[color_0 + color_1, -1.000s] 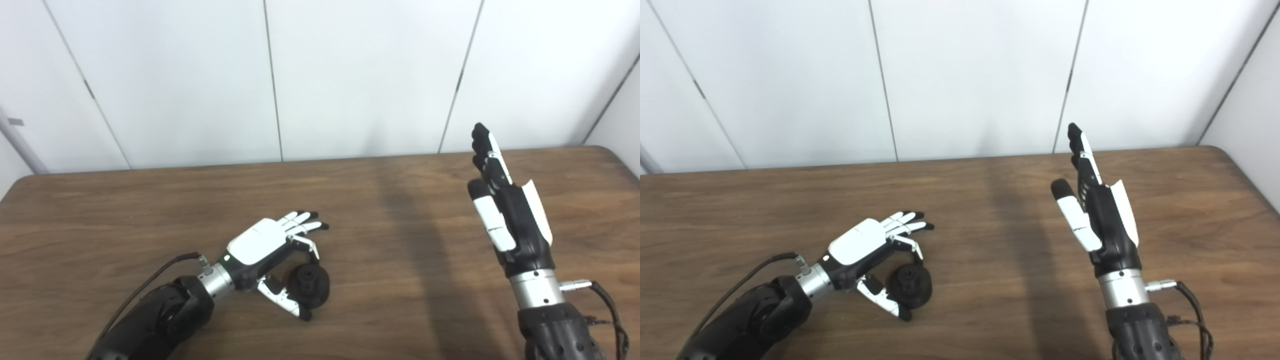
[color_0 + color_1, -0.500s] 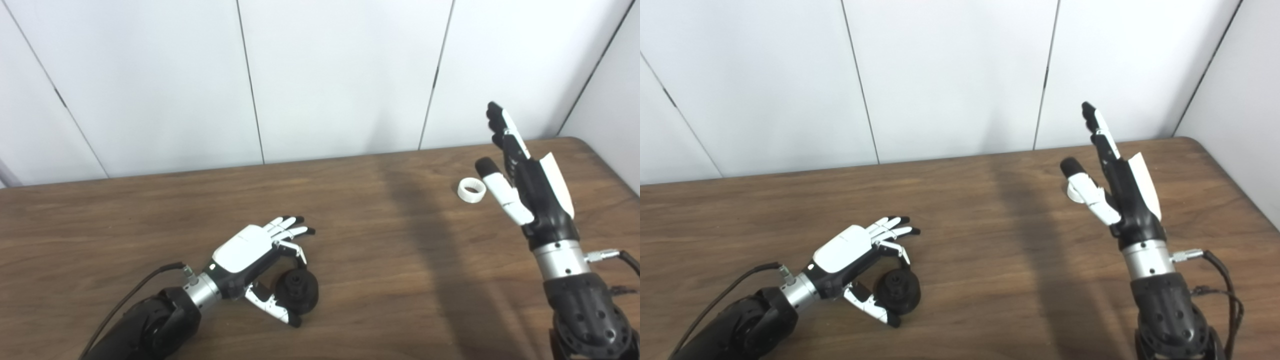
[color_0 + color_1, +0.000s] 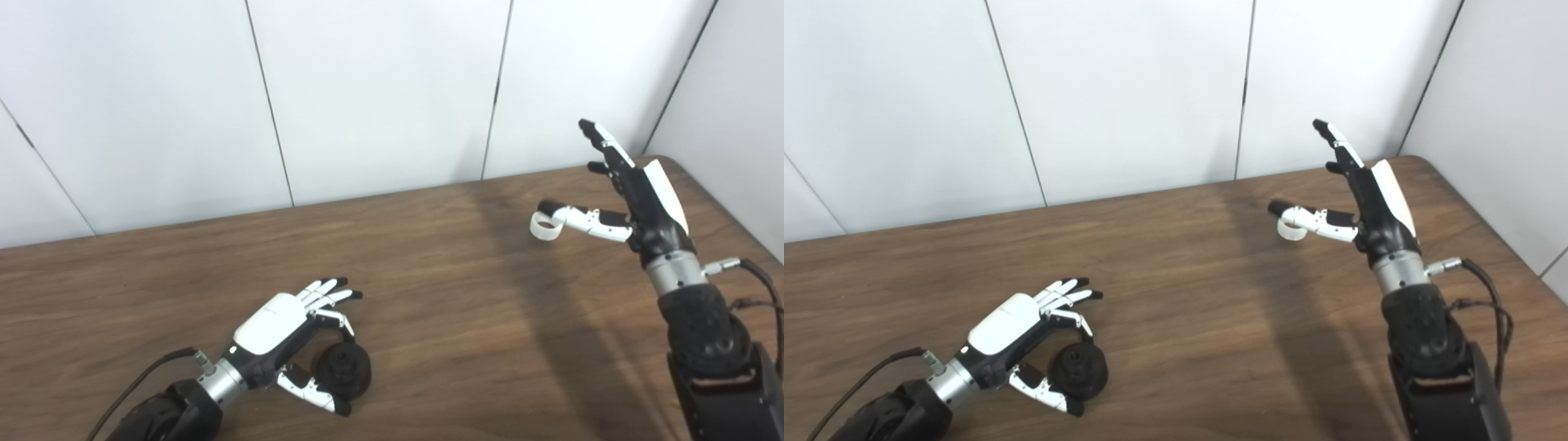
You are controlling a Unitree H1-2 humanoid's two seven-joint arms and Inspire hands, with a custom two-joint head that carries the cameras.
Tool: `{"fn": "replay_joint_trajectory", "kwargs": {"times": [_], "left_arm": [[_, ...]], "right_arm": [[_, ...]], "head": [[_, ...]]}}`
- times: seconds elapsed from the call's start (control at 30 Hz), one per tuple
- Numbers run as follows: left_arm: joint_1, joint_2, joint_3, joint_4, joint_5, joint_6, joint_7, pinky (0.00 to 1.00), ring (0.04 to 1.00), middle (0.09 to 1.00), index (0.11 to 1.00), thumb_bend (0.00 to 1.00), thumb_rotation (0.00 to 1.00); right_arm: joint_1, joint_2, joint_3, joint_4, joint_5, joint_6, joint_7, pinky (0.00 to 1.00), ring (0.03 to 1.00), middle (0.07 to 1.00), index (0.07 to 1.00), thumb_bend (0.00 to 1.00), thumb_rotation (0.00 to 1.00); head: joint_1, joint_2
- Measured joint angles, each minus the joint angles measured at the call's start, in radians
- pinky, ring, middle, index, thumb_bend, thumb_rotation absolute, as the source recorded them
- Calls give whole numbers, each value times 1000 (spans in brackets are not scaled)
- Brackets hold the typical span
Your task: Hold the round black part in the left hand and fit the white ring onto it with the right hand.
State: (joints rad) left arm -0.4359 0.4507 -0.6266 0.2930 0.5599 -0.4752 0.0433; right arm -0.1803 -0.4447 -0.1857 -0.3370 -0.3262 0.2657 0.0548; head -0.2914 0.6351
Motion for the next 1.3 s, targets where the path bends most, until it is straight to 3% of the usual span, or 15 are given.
{"fn": "replay_joint_trajectory", "kwargs": {"times": [0.13, 0.27, 0.47, 0.7, 1.03, 1.3], "left_arm": [[0, 4, -11, 11, -9, -1, 21, 1000, 1000, 928, 481, 525, 66], [0, 7, -13, 13, -13, -1, 25, 1000, 1000, 927, 481, 524, 65], [1, 13, -15, 13, -24, -1, 20, 1000, 1000, 926, 481, 524, 65], [1, 16, -15, 13, -37, -1, 14, 1000, 1000, 929, 481, 525, 63], [2, 17, -12, 9, -47, -1, -3, 1000, 1000, 927, 481, 525, 65], [6, 18, -5, -5, -39, -1, -16, 1000, 1000, 927, 481, 525, 65]], "right_arm": [[-22, -99, 15, 42, -59, -1, 25, 860, 914, 892, 784, 789, 187], [-35, -139, 47, 94, -107, -8, 34, 850, 915, 865, 742, 817, 145], [-87, -214, 126, 224, -165, -41, 80, 837, 927, 861, 726, 871, 165], [-182, -306, 207, 274, -210, -41, 194, 909, 977, 883, 714, 940, 180], [-263, -311, 362, 419, -337, -81, 262, 993, 1000, 921, 722, 924, 238], [-347, -310, 410, 489, -395, -111, 273, 1000, 1000, 947, 727, 958, 223]], "head": [[-3, 5], [-6, 6], [-18, 11], [-18, 9], [-32, 6], [-55, -11]]}}
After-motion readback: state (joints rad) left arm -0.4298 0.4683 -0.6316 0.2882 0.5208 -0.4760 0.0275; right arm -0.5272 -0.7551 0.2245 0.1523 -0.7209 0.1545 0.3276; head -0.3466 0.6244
